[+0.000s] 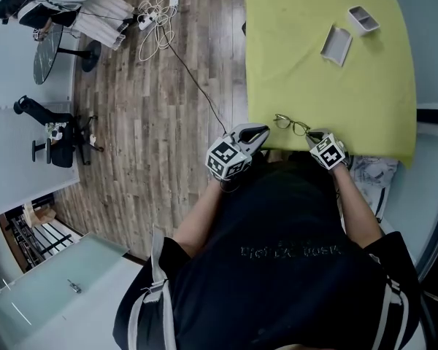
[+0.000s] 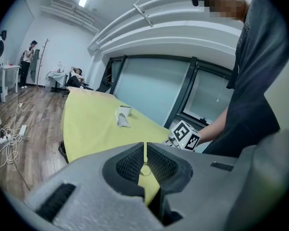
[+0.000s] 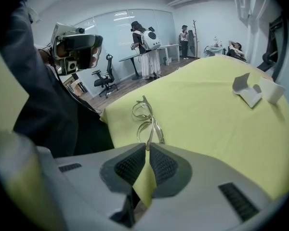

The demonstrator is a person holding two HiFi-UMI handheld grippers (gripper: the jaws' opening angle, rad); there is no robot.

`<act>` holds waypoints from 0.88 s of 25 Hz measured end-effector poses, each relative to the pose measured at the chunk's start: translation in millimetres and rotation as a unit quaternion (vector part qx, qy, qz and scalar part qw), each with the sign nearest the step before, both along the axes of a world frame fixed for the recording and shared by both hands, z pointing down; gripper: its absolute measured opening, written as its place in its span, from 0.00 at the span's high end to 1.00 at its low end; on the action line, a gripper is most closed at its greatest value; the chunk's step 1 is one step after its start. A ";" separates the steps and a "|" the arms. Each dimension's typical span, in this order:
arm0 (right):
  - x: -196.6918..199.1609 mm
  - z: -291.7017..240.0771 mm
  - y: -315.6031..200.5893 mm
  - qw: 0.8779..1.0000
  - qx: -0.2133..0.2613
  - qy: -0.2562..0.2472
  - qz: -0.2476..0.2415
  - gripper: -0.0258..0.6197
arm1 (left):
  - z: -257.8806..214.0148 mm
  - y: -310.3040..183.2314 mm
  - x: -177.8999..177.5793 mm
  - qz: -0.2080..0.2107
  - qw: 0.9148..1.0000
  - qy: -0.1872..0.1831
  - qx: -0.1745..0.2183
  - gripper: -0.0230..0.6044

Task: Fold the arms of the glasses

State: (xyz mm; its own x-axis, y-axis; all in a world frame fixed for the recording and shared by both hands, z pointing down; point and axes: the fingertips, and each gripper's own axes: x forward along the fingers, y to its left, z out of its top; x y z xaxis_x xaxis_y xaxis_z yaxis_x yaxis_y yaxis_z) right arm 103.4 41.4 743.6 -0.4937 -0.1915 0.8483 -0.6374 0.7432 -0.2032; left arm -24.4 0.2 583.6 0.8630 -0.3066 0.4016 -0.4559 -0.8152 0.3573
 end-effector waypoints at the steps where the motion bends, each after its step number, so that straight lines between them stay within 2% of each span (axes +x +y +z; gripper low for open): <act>1: -0.4 0.8 -0.8 1.000 -0.001 0.001 -0.001 0.91 | 0.0 -0.3 0.0 -0.001 1.000 0.001 -0.001 0.91; 7: -9.0 3.6 -3.7 1.000 0.006 0.013 -0.024 0.91 | -0.9 0.8 -0.9 -0.008 1.000 0.006 -0.004 0.91; 22: -14.9 13.2 -3.6 1.000 0.001 0.020 -0.024 0.91 | -0.1 3.5 -2.1 -0.010 1.000 0.008 -0.007 0.91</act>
